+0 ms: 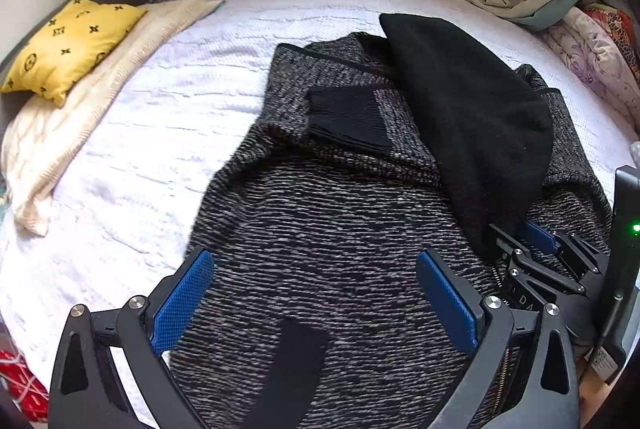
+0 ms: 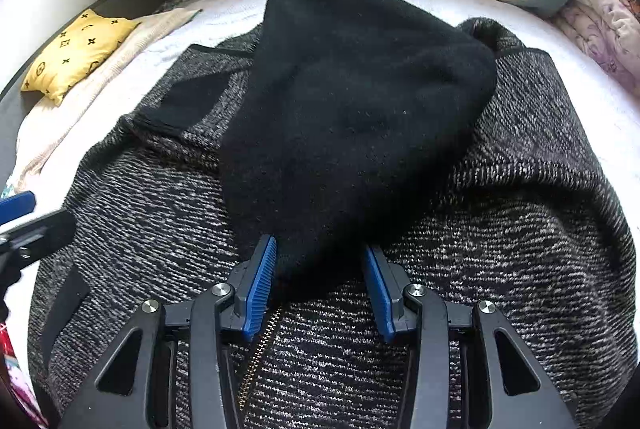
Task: Fold large clothes
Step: 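Withdraw the open right gripper from the laid-down hood, then move both grippers to the black ribbed hem of the jacket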
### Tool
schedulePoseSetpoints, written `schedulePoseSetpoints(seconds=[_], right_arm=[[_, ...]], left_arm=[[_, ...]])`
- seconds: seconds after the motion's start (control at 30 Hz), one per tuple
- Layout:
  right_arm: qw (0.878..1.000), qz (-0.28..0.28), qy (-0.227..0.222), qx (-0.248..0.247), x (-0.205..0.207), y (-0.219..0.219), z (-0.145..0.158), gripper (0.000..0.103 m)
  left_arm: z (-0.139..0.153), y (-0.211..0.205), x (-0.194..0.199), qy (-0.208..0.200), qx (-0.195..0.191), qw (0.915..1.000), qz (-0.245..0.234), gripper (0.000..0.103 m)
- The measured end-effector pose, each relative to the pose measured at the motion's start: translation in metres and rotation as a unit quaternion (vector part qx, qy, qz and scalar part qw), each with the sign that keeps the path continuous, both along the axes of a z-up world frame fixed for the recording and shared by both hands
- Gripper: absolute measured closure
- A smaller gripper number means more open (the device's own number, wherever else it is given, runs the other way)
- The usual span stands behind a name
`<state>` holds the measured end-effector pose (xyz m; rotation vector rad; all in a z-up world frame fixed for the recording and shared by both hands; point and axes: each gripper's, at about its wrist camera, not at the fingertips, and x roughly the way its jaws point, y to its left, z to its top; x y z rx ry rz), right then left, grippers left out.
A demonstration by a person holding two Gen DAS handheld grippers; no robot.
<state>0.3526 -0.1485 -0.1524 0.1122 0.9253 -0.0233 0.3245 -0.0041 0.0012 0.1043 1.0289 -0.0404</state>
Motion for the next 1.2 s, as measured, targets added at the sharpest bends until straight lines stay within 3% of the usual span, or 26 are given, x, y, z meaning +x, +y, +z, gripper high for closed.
schedulePoseSetpoints(seconds=[0.27, 0.37, 0.53, 0.7, 0.83, 0.97, 1.07, 1.2], right_arm=[[0.999, 0.003, 0.006, -0.034, -0.018, 0.013, -0.004, 0.059], [1.0, 0.012, 0.02, 0.007, -0.02, 0.0, 0.008, 0.059], [0.996, 0.013, -0.02, 0.091, -0.066, -0.033, 0.043, 0.052], [0.994, -0.019, -0.016, 0.103, -0.111, -0.084, 0.054, 0.049], [0.993, -0.057, -0.01, 0.099, -0.141, -0.128, 0.052, 0.037], [0.988, -0.097, -0.013, 0.119, -0.173, -0.163, 0.044, 0.037], [0.975, -0.126, -0.015, 0.182, -0.184, -0.181, 0.038, 0.036], [0.975, -0.126, -0.012, 0.185, -0.196, -0.185, 0.036, 0.036]], left_arm=[[0.002, 0.002, -0.006, -0.011, 0.017, 0.9998, -0.001, 0.0], [0.004, 0.001, -0.01, -0.019, 0.03, 0.9994, -0.004, 0.0], [0.004, 0.006, -0.016, -0.024, 0.042, 0.9988, -0.003, 0.0], [0.002, 0.013, -0.017, -0.022, 0.047, 0.9986, 0.005, 0.0], [0.001, 0.016, -0.019, -0.022, 0.052, 0.9984, 0.006, 0.0], [0.0, 0.022, -0.018, 0.001, 0.019, 0.9998, -0.003, 0.0], [0.002, 0.032, -0.019, 0.017, -0.011, 0.9998, -0.002, 0.0], [0.004, 0.053, -0.024, 0.023, -0.03, 0.9993, 0.007, 0.0]])
